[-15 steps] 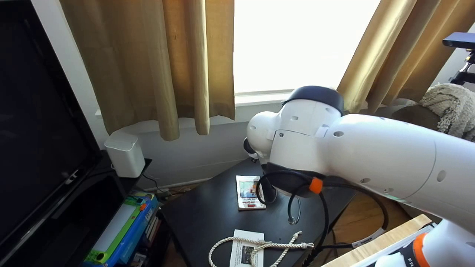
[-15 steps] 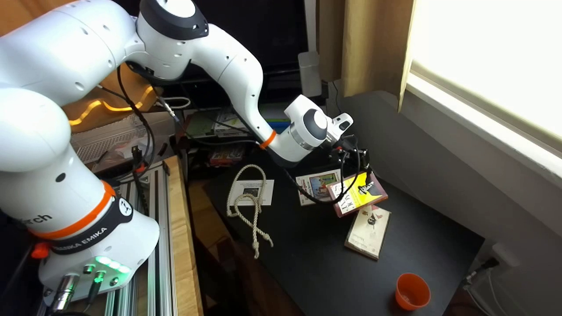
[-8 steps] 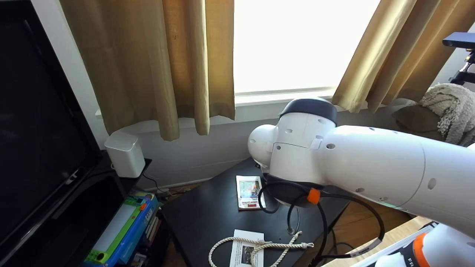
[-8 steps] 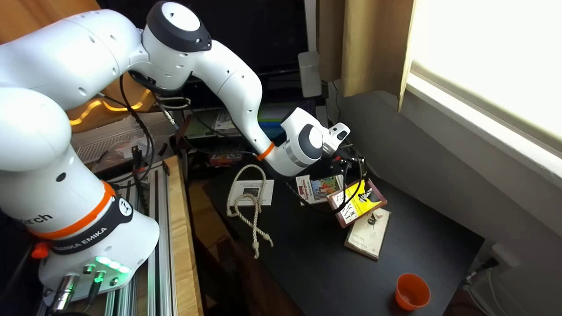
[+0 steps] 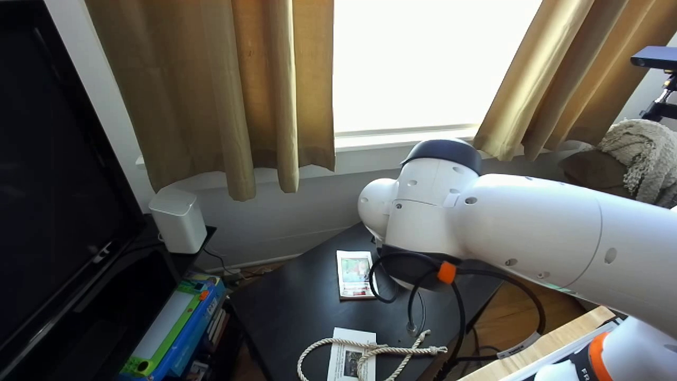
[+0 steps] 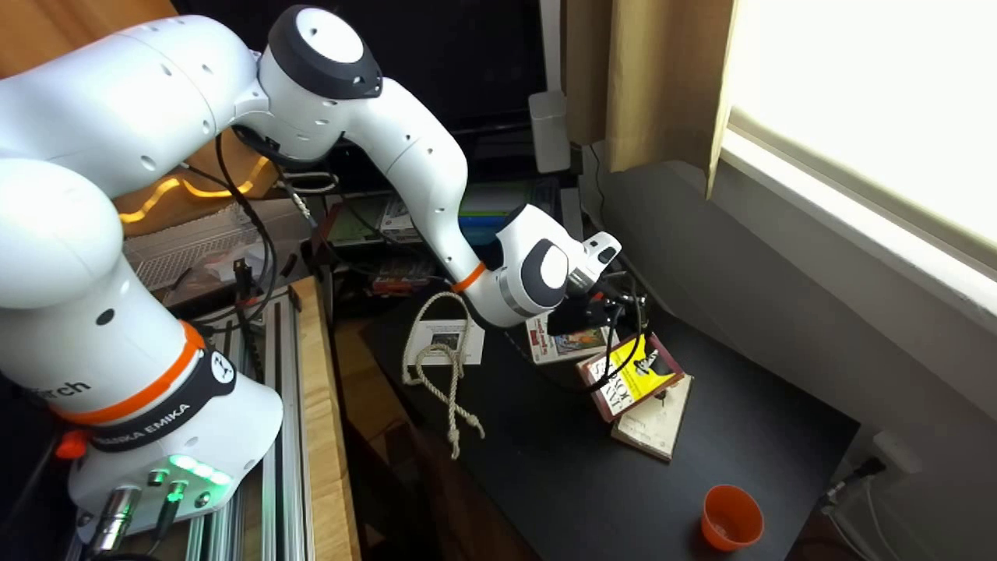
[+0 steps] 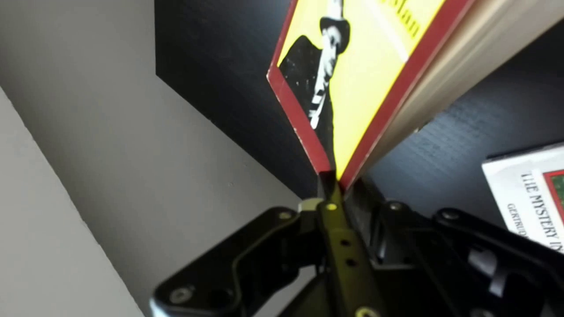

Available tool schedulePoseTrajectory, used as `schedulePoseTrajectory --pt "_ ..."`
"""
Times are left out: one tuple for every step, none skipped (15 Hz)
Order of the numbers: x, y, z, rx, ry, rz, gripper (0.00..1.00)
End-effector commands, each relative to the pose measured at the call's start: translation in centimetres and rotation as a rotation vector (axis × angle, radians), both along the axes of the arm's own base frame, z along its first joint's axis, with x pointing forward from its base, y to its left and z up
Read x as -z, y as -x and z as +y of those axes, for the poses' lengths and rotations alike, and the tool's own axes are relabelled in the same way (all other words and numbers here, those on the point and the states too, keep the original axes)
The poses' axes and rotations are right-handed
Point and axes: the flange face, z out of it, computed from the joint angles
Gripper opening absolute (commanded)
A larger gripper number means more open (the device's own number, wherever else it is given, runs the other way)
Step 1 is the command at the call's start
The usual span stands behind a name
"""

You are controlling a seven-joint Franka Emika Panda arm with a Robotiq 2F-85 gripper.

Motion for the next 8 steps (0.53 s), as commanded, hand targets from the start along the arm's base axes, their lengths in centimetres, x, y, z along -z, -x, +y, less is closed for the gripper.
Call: schedulePoseTrajectory --pt "0.9 0.9 -1.4 0.007 -0.022 0.012 0.04" --pt "0.9 0.9 -1.7 0.014 -0.024 0.007 0.04" --pt "0.7 0.8 -1.9 0.018 -0.025 -0.001 0.04" --pt "0.4 0.7 -2.1 0.023 -0.028 -0.014 0.04" --pt "0.1 0.5 -2.4 0.032 -0.032 -0.028 0.04" --pt "0.1 0.3 -2.5 0.041 -0.04 -0.036 0.04" --pt "0.1 0.2 -2.6 0.047 -0.046 -0.04 0.04" --pt "0.0 0.1 -2.6 0.05 -0.048 -0.044 0.04"
